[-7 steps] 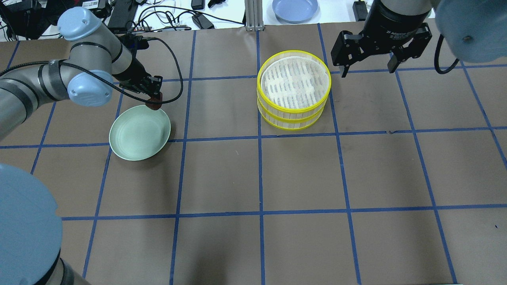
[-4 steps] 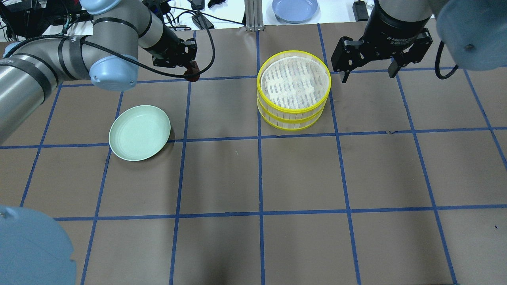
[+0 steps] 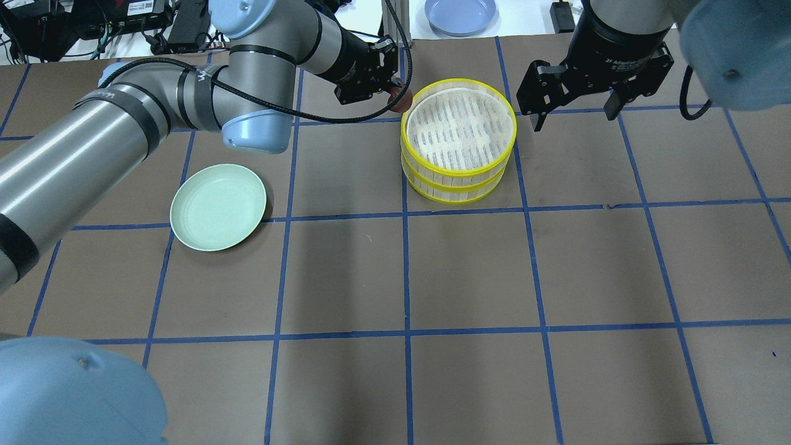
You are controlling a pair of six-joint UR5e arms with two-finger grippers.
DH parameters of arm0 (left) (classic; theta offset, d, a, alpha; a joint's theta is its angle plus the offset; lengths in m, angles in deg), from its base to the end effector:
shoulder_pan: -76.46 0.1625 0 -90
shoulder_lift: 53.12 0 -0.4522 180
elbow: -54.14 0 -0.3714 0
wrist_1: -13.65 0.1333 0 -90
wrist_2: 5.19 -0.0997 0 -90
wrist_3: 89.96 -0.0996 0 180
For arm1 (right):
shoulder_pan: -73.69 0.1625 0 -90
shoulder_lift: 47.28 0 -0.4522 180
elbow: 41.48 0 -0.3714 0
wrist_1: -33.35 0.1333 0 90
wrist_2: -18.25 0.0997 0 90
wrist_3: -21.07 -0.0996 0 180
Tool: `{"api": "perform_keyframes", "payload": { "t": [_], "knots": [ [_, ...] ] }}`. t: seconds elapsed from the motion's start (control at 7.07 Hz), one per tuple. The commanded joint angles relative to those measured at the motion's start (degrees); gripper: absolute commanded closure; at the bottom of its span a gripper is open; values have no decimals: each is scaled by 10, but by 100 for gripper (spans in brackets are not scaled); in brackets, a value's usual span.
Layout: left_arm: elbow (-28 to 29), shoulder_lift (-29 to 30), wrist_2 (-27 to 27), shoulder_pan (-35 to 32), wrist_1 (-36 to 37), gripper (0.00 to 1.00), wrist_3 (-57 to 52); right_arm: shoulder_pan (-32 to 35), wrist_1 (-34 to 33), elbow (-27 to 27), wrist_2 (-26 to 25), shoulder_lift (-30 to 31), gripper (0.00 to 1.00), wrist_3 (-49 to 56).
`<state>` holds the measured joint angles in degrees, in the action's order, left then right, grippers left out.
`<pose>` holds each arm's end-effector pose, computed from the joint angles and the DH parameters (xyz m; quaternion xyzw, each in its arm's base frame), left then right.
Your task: Stack buns with steamer
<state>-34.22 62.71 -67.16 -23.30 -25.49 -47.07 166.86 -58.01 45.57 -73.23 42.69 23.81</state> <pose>-0.2901 -0.6242 0.3835 0.2156 -0.9208 0.0961 0.3104 0.1570 -0.4700 0.5418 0.0510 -0.9979 0.0374 0.0128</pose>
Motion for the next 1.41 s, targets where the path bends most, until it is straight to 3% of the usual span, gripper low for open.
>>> {"api": "perform_keyframes", "payload": {
  "t": [0.0, 0.28, 0.85, 0.99, 1.13, 1.27],
  "knots": [
    [0, 27, 27, -7, 12, 63, 24, -3, -6, 0, -1, 0, 0, 8],
    [-1, 44, 26, -25, 31, 0, 27, -2, -5, 0, -1, 0, 0, 3],
    [2, 18, 7, -24, 8, 0, -14, -2, -3, 0, -1, -1, 0, 1],
    [3, 10, -36, -21, -45, 0, -98, -2, -3, 0, -1, -1, 0, 1],
    [3, -6, -138, -9, -128, 0, -185, -2, -3, 0, -1, -1, 0, 1],
    [4, -24, -165, 19, -187, 0, -229, -2, -3, 0, -1, -1, 0, 1]
  ]
}}
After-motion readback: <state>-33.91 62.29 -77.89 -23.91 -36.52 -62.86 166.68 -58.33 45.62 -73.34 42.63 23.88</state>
